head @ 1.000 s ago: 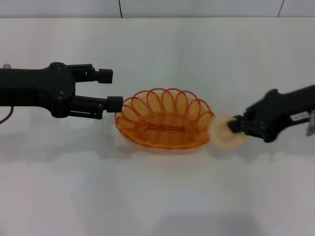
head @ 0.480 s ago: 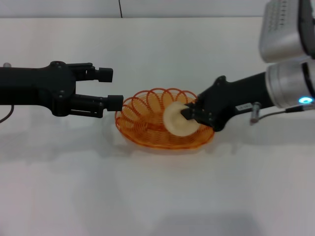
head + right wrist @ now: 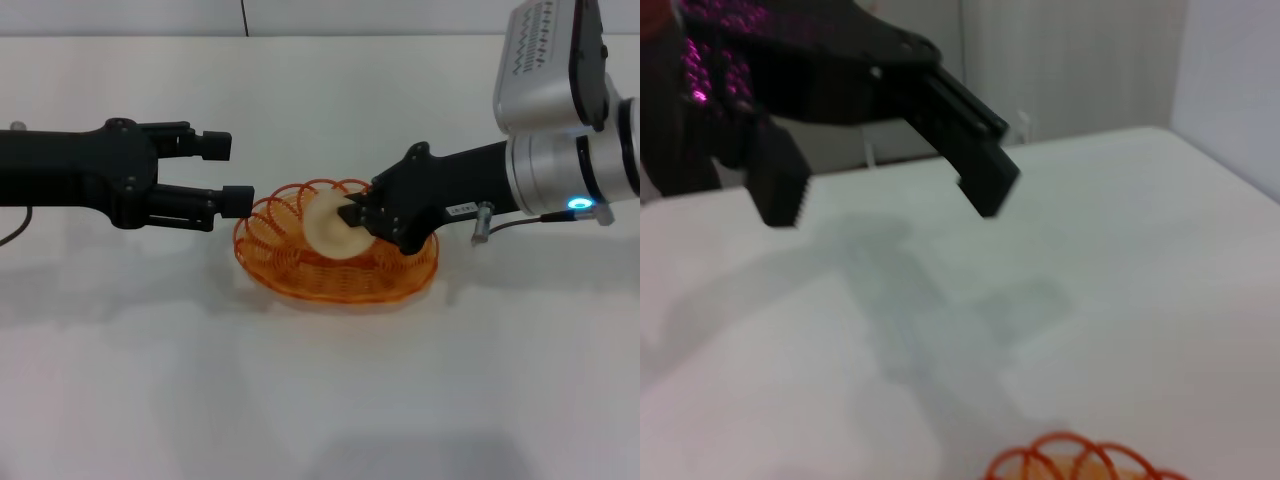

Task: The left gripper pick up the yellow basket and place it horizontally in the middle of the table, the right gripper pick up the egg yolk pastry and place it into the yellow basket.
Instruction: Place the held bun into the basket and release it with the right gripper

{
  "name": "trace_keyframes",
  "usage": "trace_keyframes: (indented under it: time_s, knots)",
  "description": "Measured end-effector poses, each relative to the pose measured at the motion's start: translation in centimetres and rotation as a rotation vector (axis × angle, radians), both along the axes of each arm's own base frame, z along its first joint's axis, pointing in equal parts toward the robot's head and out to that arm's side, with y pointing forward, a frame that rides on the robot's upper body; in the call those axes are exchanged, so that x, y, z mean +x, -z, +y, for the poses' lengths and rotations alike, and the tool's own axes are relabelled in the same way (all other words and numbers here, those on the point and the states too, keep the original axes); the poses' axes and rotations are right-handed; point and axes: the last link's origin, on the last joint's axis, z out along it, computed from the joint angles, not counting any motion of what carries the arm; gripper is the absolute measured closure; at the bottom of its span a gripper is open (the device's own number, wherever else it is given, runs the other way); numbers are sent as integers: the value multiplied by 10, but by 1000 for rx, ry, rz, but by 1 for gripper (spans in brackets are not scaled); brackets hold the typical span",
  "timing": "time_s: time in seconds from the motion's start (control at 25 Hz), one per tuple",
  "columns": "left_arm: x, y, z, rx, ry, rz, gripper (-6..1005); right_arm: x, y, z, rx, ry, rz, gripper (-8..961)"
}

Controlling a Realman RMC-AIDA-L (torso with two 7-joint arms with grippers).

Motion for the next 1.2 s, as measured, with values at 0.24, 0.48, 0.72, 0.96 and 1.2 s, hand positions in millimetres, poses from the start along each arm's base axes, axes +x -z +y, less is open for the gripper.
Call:
trace_keyframes:
  time_s: [0.24, 0.48, 0.72, 0.96, 1.2]
  knots:
    - [0, 0, 1, 0, -2, 1, 114, 3, 6, 3, -16, 1, 32, 918]
    - [0, 1, 1, 2, -5, 1, 114, 3, 7, 5, -10, -4, 28, 921]
    - [1, 1, 2, 4, -3, 2, 114, 5, 8, 6, -7, 2, 26, 905]
    - [0, 0, 2, 6, -4, 2, 113, 5, 6, 9, 11, 5, 29, 802]
    - [-1, 0, 2, 8, -7, 1, 113, 6, 3, 11, 28, 9, 33, 606]
